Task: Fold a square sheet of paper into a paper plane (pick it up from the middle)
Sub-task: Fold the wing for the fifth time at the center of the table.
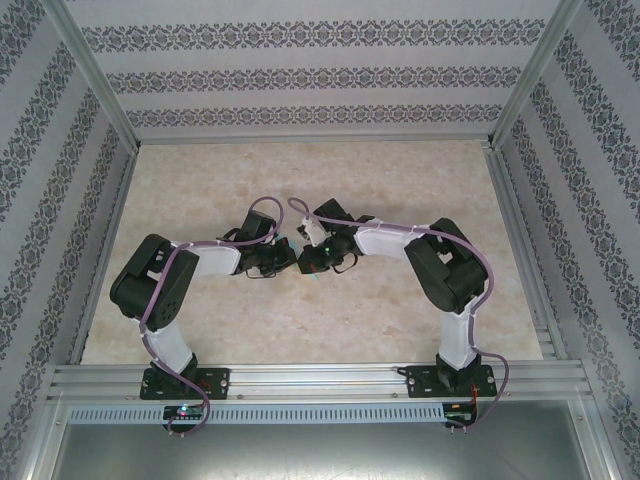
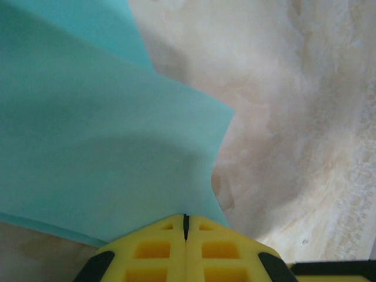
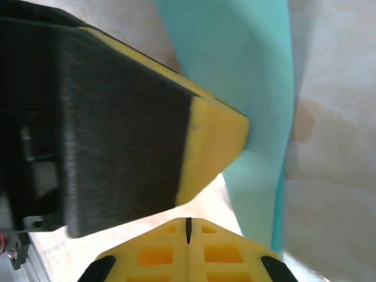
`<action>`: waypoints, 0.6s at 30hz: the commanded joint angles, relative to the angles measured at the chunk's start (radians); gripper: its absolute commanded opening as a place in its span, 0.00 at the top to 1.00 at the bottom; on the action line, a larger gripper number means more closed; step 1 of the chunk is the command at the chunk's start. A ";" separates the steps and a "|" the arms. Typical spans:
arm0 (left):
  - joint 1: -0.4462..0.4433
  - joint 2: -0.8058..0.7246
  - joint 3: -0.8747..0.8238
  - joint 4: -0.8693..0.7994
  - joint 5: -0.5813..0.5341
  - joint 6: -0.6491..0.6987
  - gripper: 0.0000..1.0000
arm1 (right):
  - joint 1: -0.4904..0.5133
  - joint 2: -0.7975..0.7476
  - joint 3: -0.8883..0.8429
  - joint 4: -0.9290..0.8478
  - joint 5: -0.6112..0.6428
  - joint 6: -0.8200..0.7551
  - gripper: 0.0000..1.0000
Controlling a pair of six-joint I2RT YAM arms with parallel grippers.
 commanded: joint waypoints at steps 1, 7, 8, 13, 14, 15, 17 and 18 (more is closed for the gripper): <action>0.001 0.057 -0.015 -0.122 -0.091 0.020 1.00 | -0.010 0.015 0.013 0.020 0.016 0.007 0.96; 0.001 0.047 -0.011 -0.120 -0.086 0.036 1.00 | -0.031 0.042 -0.001 0.016 0.010 0.001 0.96; 0.000 0.045 -0.010 -0.120 -0.083 0.046 1.00 | -0.033 0.046 -0.004 0.013 0.011 -0.001 0.96; 0.001 0.024 0.016 -0.117 -0.070 0.115 1.00 | -0.039 0.070 -0.023 -0.013 0.043 -0.008 0.96; 0.001 0.019 0.027 -0.115 -0.062 0.130 1.00 | -0.040 0.071 -0.027 -0.016 0.049 -0.008 0.96; 0.000 0.016 0.033 -0.110 -0.052 0.142 1.00 | -0.040 0.073 -0.030 -0.021 0.055 -0.010 0.96; 0.000 -0.001 0.041 -0.086 -0.027 0.163 0.97 | -0.041 0.073 -0.038 -0.030 0.071 -0.012 0.96; 0.001 -0.011 0.046 -0.071 -0.017 0.172 0.95 | -0.040 0.074 -0.040 -0.031 0.074 -0.014 0.96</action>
